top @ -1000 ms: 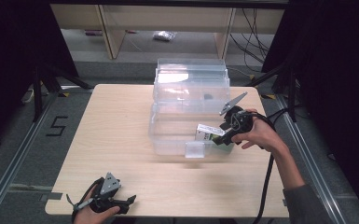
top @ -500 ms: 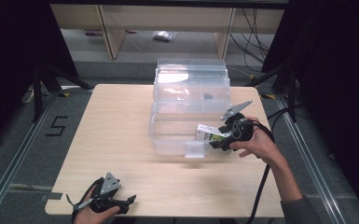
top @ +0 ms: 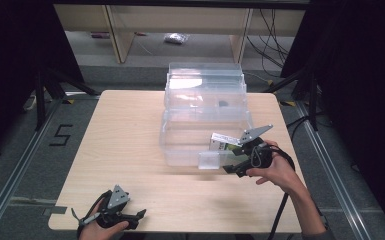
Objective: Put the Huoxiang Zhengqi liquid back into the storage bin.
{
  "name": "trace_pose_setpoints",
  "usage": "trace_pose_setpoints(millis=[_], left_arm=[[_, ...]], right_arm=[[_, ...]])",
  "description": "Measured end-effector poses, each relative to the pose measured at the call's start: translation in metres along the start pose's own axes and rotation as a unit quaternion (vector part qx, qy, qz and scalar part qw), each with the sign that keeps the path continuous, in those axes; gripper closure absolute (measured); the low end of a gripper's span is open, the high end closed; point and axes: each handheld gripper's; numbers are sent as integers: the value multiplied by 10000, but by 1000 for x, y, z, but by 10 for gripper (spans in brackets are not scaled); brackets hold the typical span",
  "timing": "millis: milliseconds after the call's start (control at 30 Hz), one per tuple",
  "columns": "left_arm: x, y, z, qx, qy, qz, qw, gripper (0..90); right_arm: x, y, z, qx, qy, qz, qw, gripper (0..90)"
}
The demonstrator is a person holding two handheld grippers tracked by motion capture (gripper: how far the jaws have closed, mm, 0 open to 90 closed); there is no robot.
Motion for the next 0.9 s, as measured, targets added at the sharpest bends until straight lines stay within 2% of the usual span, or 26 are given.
trace_pose_setpoints(millis=[33,67,100,133,167,233,267,300,333,367,400,433,467,500,533,800,833,867,900], left_arm=[[0,0,0,-5,8,1,10000,167],[0,-1,0,24,14,-7,10000,167],[0,-1,-1,-6,23,10,10000,167],[0,-1,0,2,-12,7,10000,167],[0,-1,-1,5,30,25,10000,167],[0,-1,0,27,54,3,10000,167],[0,0,1,27,-37,71,10000,167],[0,0,1,19,-28,69,10000,167],[-1,0,1,20,-30,71,10000,167],[-1,0,1,19,-33,78,10000,167],[-1,0,1,9,-24,73,10000,167],[-1,-1,1,9,-31,82,10000,167],[-1,-1,1,8,-28,81,10000,167],[-1,-1,1,8,-22,73,10000,167],[-1,-1,1,15,-25,71,10000,167],[-1,-1,1,0,-26,75,10000,167],[-1,0,2,29,-41,100,9999,167],[-1,0,2,29,-41,100,9999,167],[-1,0,2,23,-38,96,9999,167]], right_arm=[[1,1,-3,-38,148,26,9999,266],[1,2,-5,-20,196,-44,9998,265],[2,4,-5,-66,113,-31,9999,263],[2,5,-6,14,106,-28,9999,260],[2,6,-6,-43,99,-44,9999,257],[2,6,-7,50,60,-53,10000,244],[2,6,-7,45,39,-61,10000,237],[3,6,-9,-5,148,-79,9999,233],[4,6,-10,47,191,-106,9998,228],[4,5,-10,19,143,-109,9998,226],[5,5,-12,62,205,-52,9998,225],[6,6,-12,127,169,32,9998,224],[7,4,-14,61,172,-50,9998,218],[7,3,-14,62,105,-16,9999,212],[9,4,-16,145,191,106,9997,209],[19,9,-26,103,144,-18,9998,199],[21,11,-26,67,50,41,10000,200],[21,11,-26,67,50,41,10000,200],[24,13,-29,49,153,7,9999,200]])
Point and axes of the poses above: each handheld gripper's, and its own axes: y roughly forward along the jaws, x roughly out of its underside, z roughly to its right, and after that the axes turned 4 degrees about -x, right-handed
